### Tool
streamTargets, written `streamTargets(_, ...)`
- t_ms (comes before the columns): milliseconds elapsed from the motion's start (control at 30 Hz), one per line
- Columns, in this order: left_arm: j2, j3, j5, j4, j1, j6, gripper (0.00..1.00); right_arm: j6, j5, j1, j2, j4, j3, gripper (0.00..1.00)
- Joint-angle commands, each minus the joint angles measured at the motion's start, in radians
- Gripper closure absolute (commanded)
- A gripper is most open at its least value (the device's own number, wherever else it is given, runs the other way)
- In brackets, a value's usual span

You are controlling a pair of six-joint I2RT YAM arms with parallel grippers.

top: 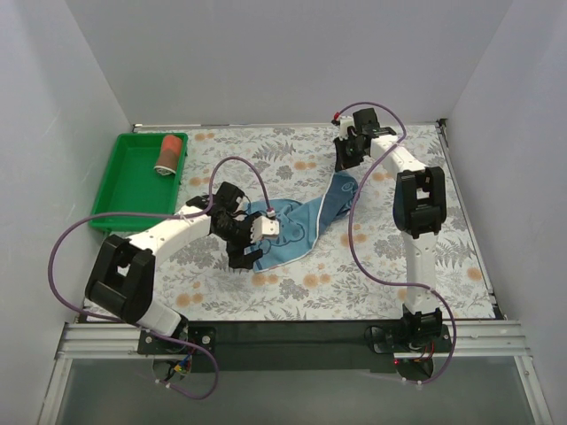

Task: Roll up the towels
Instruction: Flatten the towel

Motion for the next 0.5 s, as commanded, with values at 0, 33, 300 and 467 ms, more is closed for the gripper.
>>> streamTargets(0,0.010,0.008,0.000,0.051,-0.012,0.016,0.24,-0.017,0.007,0.003,-0.039,0.017,0.000,0.99)
streamTargets(33,0.013,0.008,0.001,0.055,-0.015,0.016,0.23,-0.019,0.008,0.003,-0.048,0.019,-0.006,0.99)
streamTargets(300,0.031,0.026,0.004,0.058,-0.030,0.027,0.23,-0.132,-0.012,0.003,-0.061,-0.006,0.024,0.27)
streamTargets(467,0.034,0.020,-0.008,0.066,-0.030,0.021,0.23,-0.161,-0.013,0.004,-0.006,-0.046,0.081,0.24)
